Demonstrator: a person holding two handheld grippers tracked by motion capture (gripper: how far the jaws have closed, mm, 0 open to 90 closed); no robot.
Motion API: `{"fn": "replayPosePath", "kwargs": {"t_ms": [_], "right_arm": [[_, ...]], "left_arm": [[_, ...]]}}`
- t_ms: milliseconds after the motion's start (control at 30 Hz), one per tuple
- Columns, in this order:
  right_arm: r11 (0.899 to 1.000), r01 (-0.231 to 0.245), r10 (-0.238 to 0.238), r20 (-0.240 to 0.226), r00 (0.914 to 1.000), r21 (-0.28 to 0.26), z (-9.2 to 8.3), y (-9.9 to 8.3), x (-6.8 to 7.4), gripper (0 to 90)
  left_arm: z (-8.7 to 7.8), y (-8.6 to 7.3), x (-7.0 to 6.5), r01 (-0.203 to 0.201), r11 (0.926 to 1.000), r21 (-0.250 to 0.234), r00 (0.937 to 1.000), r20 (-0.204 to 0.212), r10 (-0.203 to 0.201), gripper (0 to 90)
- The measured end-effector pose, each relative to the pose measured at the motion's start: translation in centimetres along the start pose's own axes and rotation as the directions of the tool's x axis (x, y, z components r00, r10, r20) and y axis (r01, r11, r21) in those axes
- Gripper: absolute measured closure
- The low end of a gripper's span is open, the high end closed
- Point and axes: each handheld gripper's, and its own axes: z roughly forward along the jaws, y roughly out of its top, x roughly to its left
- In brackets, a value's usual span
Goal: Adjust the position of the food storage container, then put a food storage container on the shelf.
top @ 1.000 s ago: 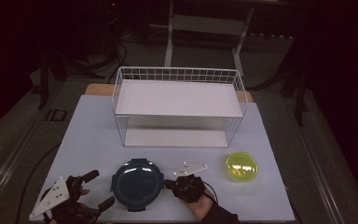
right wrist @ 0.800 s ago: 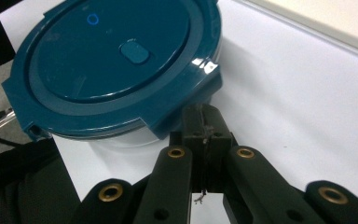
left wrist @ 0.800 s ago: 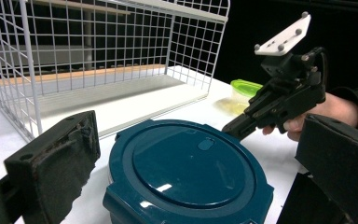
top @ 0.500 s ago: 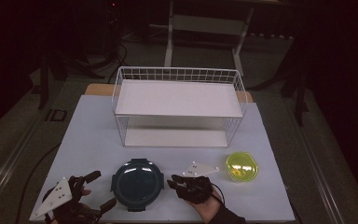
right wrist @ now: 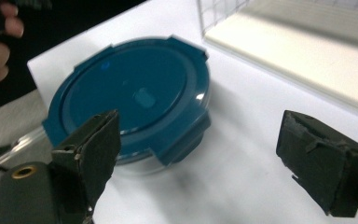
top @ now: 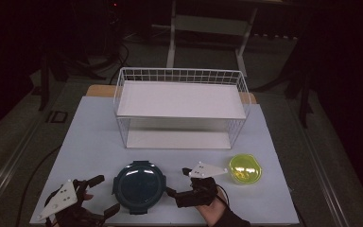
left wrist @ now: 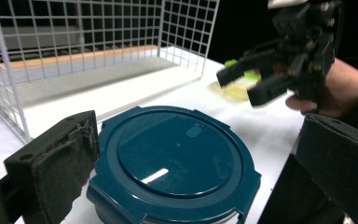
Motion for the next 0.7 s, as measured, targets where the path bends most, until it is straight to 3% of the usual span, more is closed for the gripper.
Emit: {"fn": "replayPosePath", "kwargs": {"t_ms": [33, 100, 200, 233, 267, 300, 333, 400, 433, 467, 533, 567, 600, 633, 667, 700], "right_arm": [[1.000, -0.002, 0.002, 0.005, 1.0000, -0.030, -0.4, 0.2, 0.0, 14.3], [0.999, -0.010, 0.010, -0.015, 0.9998, -0.035, -0.9, 0.4, -0.1, 15.6], [0.998, 0.005, -0.007, -0.019, 0.9998, -0.061, -1.4, 0.5, -0.1, 18.8], [0.998, 0.027, -0.026, 0.018, 0.9995, -0.062, -1.8, 0.6, 0.1, 17.5], [0.998, 0.027, -0.026, 0.018, 0.9995, -0.062, -1.8, 0.6, 0.1, 17.5], [0.997, 0.025, -0.023, 0.022, 0.9995, -0.073, -2.0, 0.7, 0.0, 17.7], [0.997, 0.025, -0.023, 0.022, 0.9995, -0.073, -2.0, 0.7, 0.0, 17.7], [0.997, 0.041, -0.040, 0.022, 0.9990, -0.068, -2.1, 0.7, 0.1, 18.6], [0.996, 0.043, -0.042, 0.013, 0.9990, -0.073, -2.2, 0.7, 0.1, 18.5], [0.996, 0.043, -0.042, 0.013, 0.9990, -0.073, -2.2, 0.7, 0.1, 18.5], [0.997, 0.046, -0.045, 0.009, 0.9989, -0.059, -2.1, 0.8, 0.1, 18.6], [0.998, 0.040, -0.040, 0.011, 0.9991, -0.043, -2.0, 0.8, 0.1, 18.1], [0.998, 0.040, -0.040, 0.011, 0.9991, -0.043, -2.0, 0.8, 0.1, 18.1], [1.000, 0.000, 0.000, 0.003, 1.0000, -0.027, -1.6, 0.7, 0.0, 11.3], [1.000, 0.000, 0.000, 0.003, 1.0000, -0.027, -1.6, 0.7, 0.0, 11.3], [1.000, -0.014, 0.014, 0.010, 0.9999, -0.019, -1.4, 0.7, 0.0, 11.5]], "left_arm": [[0.0, 0.6, 0.0, 0.000, 0.9999, 0.011, 0.9999, 0.013, -0.001, 0.0], [-0.1, 1.2, 0.2, 0.008, 0.9997, 0.021, 0.9994, 0.032, -0.009, 0.0], [-0.1, 1.8, 0.4, 0.002, 0.9994, 0.036, 0.9996, 0.029, -0.003, 0.0], [-0.1, 2.2, 0.8, 0.011, 0.9984, 0.055, 0.9991, 0.040, -0.013, 0.0], [-0.1, 2.2, 0.8, 0.011, 0.9984, 0.055, 0.9991, 0.040, -0.013, 0.0], [0.0, 2.5, 1.3, 0.042, 0.9961, 0.077, 0.9970, 0.061, -0.047, 0.0], [0.0, 2.5, 1.3, 0.042, 0.9961, 0.077, 0.9970, 0.061, -0.047, 0.0], [0.1, 2.7, 1.9, 0.079, 0.9907, 0.111, 0.9940, 0.067, -0.086, 0.0], [0.3, 2.7, 2.6, 0.120, 0.9806, 0.155, 0.9900, 0.055, -0.130, 0.0], [0.3, 2.7, 2.6, 0.120, 0.9806, 0.155, 0.9900, 0.055, -0.130, 0.0], [0.6, 2.5, 3.3, 0.170, 0.9662, 0.194, 0.9835, 0.028, -0.179, 0.0], [1.0, 2.1, 4.3, 0.239, 0.9379, 0.252, 0.9698, -0.012, -0.244, 0.0], [1.0, 2.1, 4.3, 0.239, 0.9379, 0.252, 0.9698, -0.012, -0.244, 0.0], [1.4, 1.4, 5.2, 0.307, 0.9091, 0.281, 0.9468, 0.005, -0.322, 0.0], [1.4, 1.4, 5.2, 0.307, 0.9091, 0.281, 0.9468, 0.005, -0.322, 0.0], [1.7, 1.0, 5.6, 0.340, 0.8862, 0.315, 0.9345, -0.007, -0.356, 0.0]]}}
